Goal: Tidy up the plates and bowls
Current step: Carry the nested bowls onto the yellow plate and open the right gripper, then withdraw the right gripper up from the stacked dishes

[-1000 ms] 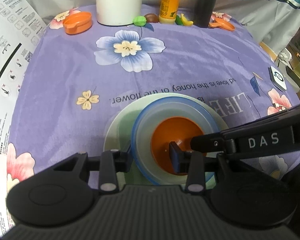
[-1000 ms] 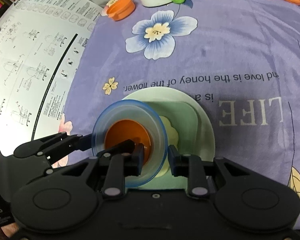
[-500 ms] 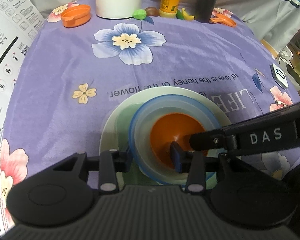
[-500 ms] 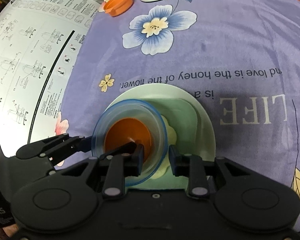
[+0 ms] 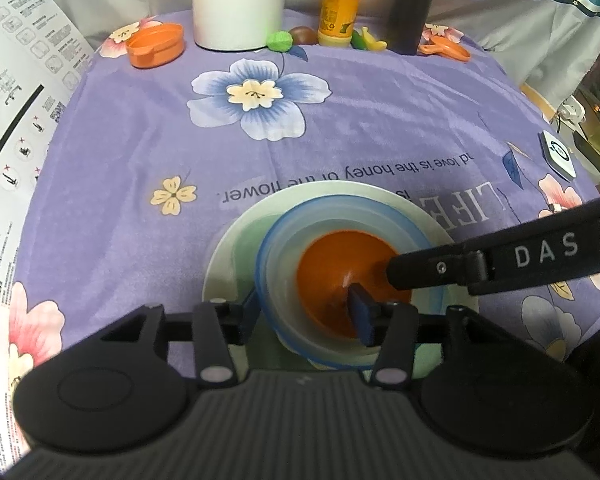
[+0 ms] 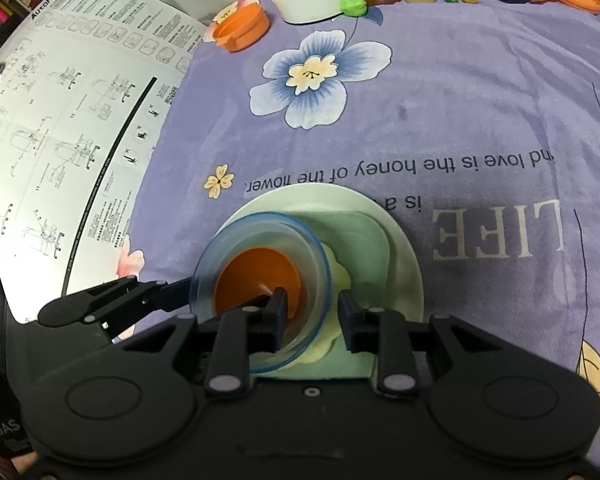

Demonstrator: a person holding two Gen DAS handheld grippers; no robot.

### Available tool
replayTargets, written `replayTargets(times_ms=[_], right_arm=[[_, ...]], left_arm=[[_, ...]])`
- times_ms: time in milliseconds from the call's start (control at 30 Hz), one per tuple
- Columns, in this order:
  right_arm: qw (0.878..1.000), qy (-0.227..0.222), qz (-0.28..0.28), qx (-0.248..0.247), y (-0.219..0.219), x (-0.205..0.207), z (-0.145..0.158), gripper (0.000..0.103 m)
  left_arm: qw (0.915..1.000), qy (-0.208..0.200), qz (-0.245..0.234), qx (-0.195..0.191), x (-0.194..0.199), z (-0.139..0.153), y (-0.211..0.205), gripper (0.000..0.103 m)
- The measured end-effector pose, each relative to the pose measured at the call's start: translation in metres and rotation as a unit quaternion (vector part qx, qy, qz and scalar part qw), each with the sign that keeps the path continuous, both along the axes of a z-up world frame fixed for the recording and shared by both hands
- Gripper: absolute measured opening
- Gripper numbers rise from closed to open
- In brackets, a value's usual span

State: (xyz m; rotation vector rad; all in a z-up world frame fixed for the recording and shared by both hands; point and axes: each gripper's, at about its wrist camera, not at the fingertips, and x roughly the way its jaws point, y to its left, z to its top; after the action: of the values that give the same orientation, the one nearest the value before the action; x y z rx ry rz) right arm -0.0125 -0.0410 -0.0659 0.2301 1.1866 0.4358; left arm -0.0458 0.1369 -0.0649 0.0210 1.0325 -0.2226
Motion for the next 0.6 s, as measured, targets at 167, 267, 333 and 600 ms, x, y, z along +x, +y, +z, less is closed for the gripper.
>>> replayTargets(times_ms=[167,267,333,600], right_arm=[[1.0,-0.011,0.001,0.004,-0.003,-0.005,0.007,0.038],[1.0,-0.028,0.0,0.002,-0.005,-0.009,0.014,0.053],[0.999,-0.041,0.002,0.002,-0.007,-0.011,0.019,0.063],[0.988,-0.135,0.008,0.077,-0.042,-0.034,0.061,0.103]], left_arm=[[0.9995,-0.025,0.003,0.019,-0.006,0.008,-0.002,0.075],[0.9983,-0.047,0.015,0.03,-0.011,0.013,0.001,0.098],[0.9973,-0.065,0.022,0.026,-0.015,0.019,0.005,0.103],[0.9838,-0.17,0.054,-0.014,-0.04,0.057,0.03,0.103]])
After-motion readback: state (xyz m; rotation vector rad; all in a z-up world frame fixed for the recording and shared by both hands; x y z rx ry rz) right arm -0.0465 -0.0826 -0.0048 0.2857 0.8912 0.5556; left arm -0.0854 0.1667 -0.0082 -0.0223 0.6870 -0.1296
